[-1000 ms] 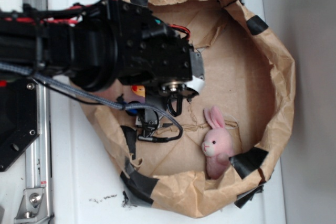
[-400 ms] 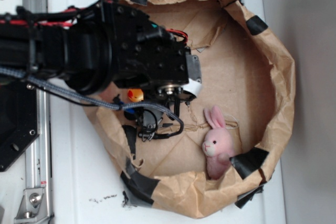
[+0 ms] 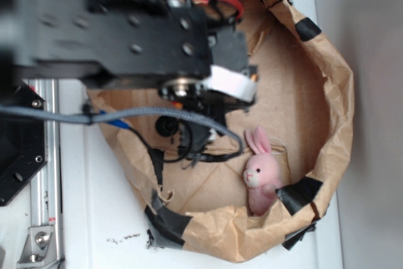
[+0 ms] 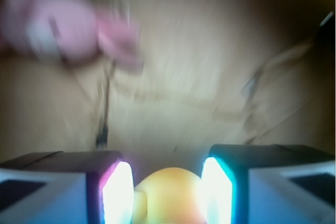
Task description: Grab the yellow duck.
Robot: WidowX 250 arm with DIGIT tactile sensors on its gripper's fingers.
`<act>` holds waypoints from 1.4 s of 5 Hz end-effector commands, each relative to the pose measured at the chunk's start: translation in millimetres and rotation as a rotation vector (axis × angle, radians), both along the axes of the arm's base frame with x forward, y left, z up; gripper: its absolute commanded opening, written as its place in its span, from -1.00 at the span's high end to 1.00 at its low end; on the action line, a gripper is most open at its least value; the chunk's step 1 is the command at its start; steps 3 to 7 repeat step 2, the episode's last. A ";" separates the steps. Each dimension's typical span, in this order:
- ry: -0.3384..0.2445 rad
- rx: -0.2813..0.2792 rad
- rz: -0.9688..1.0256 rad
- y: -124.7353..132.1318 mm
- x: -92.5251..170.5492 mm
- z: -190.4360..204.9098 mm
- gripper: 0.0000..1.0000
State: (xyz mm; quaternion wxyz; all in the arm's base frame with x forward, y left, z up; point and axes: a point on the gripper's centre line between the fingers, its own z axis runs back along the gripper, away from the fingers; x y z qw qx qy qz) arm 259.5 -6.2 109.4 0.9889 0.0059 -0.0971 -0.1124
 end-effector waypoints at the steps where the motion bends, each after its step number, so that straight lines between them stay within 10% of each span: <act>1: -0.077 -0.037 0.005 -3.5 17.2 50.2 1.00; 7: -0.047 -0.045 0.016 -3.4 16.7 40.3 1.00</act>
